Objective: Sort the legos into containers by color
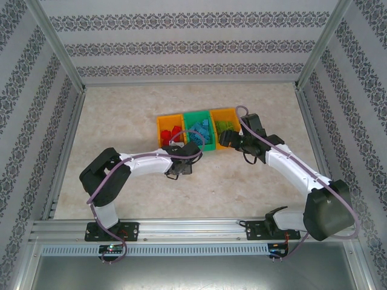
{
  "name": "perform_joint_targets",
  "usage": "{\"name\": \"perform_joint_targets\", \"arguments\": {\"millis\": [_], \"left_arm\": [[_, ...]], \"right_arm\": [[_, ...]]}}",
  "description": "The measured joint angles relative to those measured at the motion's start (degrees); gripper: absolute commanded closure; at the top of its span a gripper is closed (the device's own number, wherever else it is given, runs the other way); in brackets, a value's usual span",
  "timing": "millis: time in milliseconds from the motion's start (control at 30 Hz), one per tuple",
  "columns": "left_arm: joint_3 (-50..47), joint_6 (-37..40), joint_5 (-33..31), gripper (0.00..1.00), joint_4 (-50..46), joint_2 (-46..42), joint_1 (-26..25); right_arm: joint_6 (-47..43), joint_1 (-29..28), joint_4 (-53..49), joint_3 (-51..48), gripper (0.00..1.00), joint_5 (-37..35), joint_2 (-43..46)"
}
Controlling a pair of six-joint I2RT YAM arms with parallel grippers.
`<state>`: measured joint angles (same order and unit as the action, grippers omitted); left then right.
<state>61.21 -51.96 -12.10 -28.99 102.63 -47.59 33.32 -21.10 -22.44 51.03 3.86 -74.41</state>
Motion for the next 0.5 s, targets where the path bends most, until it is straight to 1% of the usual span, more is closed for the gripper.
{"name": "perform_joint_targets", "arguments": {"millis": [100, 267, 367, 500], "left_arm": [[0.02, -0.02, 0.09, 0.45, -1.31, -0.42, -0.09], [1.51, 0.90, -1.49, 0.44, -7.39, -3.23, -0.09], [5.25, 2.91, -4.04, 0.43, -10.27, -5.84, 0.13], [10.71, 6.86, -6.49, 0.42, -11.17, -8.70, 1.90]], "right_arm": [[-0.02, 0.00, -0.02, -0.26, 0.16, -0.02, 0.90], [-0.04, 0.17, -0.04, -1.95, 0.16, -0.46, 2.99], [-0.04, 0.57, -0.02, -3.63, 0.16, -0.96, 4.13], [0.00, 0.74, -0.13, -6.82, 0.16, -1.49, 5.95]]}}
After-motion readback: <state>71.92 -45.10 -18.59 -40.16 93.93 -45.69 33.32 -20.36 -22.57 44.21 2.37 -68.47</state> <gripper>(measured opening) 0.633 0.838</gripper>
